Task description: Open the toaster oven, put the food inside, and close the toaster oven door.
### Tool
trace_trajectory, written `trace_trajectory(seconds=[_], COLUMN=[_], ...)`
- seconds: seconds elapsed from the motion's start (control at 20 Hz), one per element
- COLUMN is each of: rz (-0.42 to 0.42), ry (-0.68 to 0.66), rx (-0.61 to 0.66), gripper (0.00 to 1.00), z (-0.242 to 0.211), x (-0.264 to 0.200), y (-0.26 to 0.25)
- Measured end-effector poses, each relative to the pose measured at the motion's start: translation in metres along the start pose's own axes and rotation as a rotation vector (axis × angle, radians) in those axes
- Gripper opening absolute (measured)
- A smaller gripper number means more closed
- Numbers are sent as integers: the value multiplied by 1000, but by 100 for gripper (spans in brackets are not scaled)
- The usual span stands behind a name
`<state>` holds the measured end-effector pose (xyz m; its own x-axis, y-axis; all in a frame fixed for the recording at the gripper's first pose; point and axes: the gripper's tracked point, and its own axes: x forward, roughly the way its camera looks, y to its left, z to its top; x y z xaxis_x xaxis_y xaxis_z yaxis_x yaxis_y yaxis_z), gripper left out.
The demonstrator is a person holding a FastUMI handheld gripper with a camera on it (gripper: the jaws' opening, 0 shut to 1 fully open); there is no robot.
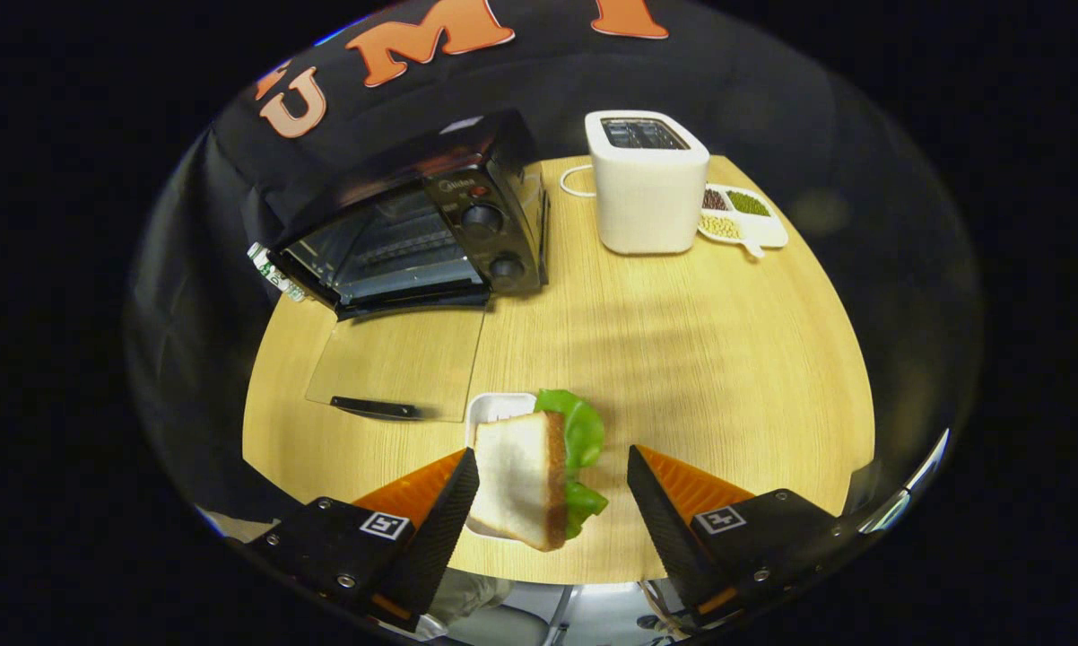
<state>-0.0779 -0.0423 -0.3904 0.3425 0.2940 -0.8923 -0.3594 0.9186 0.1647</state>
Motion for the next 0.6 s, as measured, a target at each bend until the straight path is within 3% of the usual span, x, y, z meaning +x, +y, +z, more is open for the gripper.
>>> trace_trajectory(seconds=[0.3, 0.6], rz=[122, 181], ry=[128, 217], rx=[86, 55], gripper=[94, 58], z=[-18, -28], x=[29, 33], y=[2, 18])
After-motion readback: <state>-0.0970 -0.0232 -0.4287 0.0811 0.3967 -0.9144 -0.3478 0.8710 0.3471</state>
